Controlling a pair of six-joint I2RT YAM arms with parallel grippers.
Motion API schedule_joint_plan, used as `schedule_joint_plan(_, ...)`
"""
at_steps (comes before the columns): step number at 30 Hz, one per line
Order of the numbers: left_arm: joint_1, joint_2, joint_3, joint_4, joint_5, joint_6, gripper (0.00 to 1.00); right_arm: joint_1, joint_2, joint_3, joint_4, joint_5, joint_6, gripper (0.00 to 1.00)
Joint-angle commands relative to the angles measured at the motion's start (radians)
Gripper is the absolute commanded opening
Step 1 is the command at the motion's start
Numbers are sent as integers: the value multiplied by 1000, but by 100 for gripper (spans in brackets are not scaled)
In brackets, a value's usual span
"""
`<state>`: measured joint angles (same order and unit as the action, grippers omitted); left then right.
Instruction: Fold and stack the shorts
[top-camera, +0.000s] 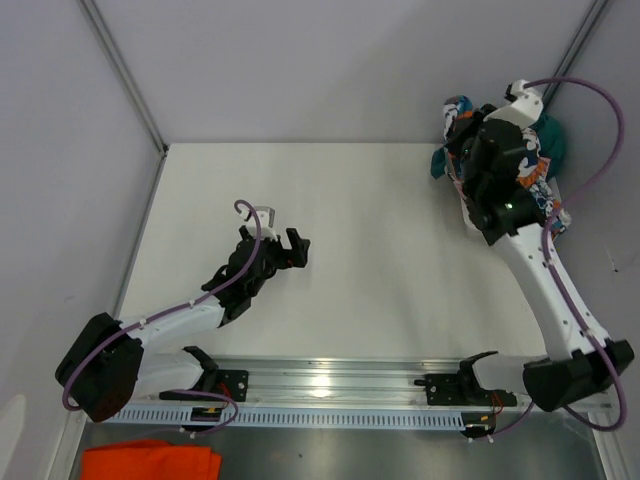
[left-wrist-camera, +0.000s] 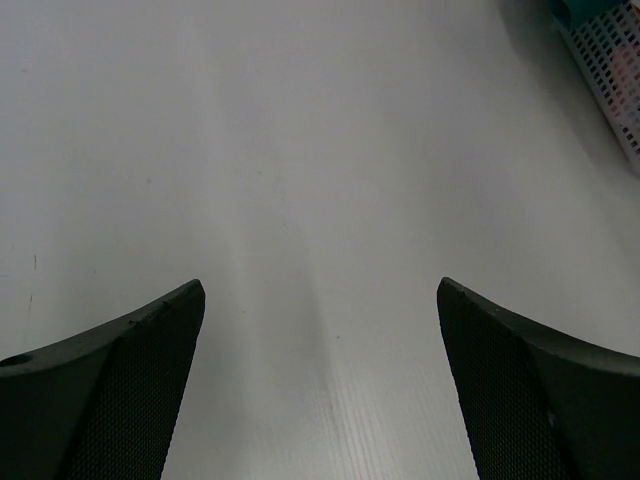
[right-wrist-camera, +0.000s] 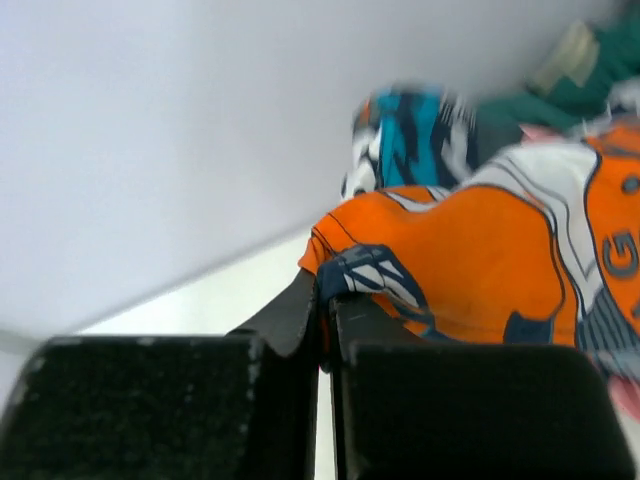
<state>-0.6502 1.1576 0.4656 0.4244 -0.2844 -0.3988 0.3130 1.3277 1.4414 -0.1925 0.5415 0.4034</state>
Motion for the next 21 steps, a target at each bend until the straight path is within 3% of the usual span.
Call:
schedule_joint_plan(1, -5, -10, 31, 34, -12, 18, 99, 66, -158, 140, 90, -223, -60, 0)
schedule_joint_plan(8, -5, -15, 31, 25, -24, 15, 99, 90, -173, 538, -94, -573, 37, 0)
schedule_joint_plan(10, -5, -22, 24, 17, -36, 15, 99, 90, -171, 574, -114, -642, 67, 0)
schedule_joint_plan(13, -5, -39, 28, -2, -83, 11, 99, 89, -168, 620, -172, -621, 86, 0)
schedule_joint_plan(17, -3, -105, 13, -45, -188, -24, 99, 89, -196, 497, -205, -636, 139, 0)
schedule_joint_plan(21, -3, -176, -18, -67, -291, -55, 99, 86, -251, 155, -185, -583, 185, 1)
